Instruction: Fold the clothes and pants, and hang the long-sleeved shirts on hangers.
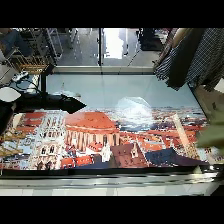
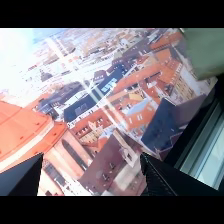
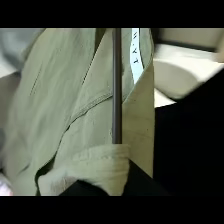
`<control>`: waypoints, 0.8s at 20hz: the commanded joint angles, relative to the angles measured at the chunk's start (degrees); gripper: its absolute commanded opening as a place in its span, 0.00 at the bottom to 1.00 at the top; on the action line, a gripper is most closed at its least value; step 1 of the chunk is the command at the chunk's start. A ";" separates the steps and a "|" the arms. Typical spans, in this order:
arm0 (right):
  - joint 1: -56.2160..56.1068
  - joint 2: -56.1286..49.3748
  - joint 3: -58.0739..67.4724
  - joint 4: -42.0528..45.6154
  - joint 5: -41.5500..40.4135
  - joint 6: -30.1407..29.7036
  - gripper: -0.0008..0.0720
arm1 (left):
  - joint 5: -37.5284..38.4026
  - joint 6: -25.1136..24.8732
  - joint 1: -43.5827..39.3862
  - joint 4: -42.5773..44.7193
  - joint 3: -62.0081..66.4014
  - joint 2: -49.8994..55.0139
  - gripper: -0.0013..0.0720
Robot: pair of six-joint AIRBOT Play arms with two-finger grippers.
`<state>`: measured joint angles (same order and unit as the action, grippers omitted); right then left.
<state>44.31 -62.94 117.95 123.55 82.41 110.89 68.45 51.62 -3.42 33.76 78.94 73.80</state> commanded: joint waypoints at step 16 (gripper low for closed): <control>42.53 -12.70 1.42 -35.34 -48.35 4.13 0.03 | 2.58 6.56 0.07 0.92 0.02 0.00 0.91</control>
<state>85.45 -74.13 119.31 91.92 41.87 114.83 69.52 55.40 -3.40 34.68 78.94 73.80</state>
